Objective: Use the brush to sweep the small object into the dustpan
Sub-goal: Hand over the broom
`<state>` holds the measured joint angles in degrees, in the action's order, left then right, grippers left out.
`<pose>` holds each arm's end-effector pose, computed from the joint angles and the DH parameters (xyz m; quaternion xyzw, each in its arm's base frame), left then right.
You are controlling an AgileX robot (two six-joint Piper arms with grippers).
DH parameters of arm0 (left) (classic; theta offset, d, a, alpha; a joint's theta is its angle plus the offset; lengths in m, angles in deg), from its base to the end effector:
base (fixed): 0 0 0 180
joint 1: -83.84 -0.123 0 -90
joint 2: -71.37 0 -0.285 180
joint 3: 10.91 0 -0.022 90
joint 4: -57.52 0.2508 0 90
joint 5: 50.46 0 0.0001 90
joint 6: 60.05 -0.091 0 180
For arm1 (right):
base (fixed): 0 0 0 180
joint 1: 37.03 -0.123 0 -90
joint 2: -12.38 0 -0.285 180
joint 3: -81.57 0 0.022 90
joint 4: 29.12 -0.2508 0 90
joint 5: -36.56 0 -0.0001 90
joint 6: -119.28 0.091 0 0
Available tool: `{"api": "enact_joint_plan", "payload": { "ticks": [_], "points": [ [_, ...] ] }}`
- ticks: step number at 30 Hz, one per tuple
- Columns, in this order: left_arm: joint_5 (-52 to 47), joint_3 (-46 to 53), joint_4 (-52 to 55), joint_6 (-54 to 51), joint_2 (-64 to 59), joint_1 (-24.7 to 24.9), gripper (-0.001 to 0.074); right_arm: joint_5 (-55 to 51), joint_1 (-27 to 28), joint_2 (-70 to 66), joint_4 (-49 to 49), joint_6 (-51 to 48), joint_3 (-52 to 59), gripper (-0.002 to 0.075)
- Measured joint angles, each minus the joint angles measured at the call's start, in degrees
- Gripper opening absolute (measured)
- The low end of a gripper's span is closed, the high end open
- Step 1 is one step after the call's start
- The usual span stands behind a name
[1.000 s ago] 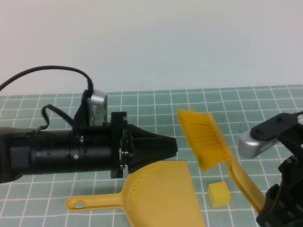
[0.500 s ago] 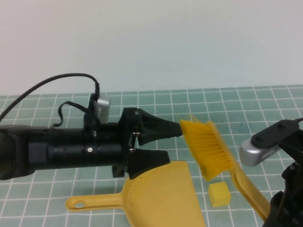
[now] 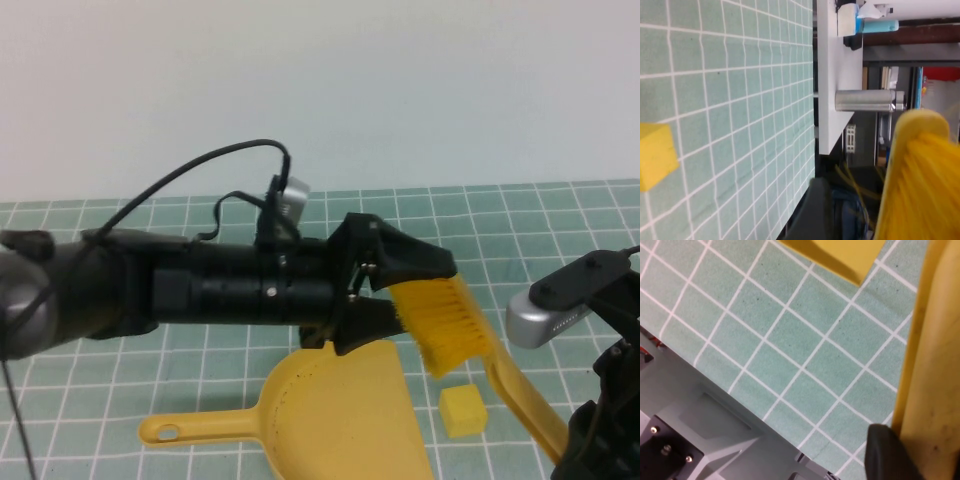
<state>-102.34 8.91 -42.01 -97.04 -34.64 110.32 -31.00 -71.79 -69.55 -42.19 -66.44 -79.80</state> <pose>0.2793 -0.2181 0.2447 -0.0508 0.7908 -0.6061 0.0687 0.1778 0.1465 0.2939 -0.3115 0.9383 0.1314 0.0722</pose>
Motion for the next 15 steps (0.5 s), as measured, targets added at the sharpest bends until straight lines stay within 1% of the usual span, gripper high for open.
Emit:
{"api": "enact_joint_plan", "payload": {
  "ticks": [8, 10, 12, 14, 15],
  "points": [
    [0.0, -7.9, 0.0, 1.8, -5.3, 4.9, 0.0619, 0.2, 0.0, 0.0, 0.0, 0.1, 0.0, 0.0192],
    [-0.2, -8.9, 0.0, 2.3, -6.6, 5.7, 0.0604, 0.2, 0.0, 0.0, 0.2, 1.1, 0.0, 0.0192],
    [-0.2, -9.3, 0.0, 3.3, -7.6, 6.1, 0.0569, 0.2, 0.0, 0.0, 0.6, 1.8, 0.0, 0.0192],
    [-0.2, -9.3, 0.1, 4.6, -8.1, 6.2, 0.0503, 0.2, 0.0, 0.0, 0.7, 2.0, 0.0, 0.0192],
    [-0.2, -9.3, 0.1, 4.7, -8.4, 6.2, 0.0449, 0.2, 0.0, 0.0, 0.7, 2.1, 0.0, 0.0192]
  ]
}}
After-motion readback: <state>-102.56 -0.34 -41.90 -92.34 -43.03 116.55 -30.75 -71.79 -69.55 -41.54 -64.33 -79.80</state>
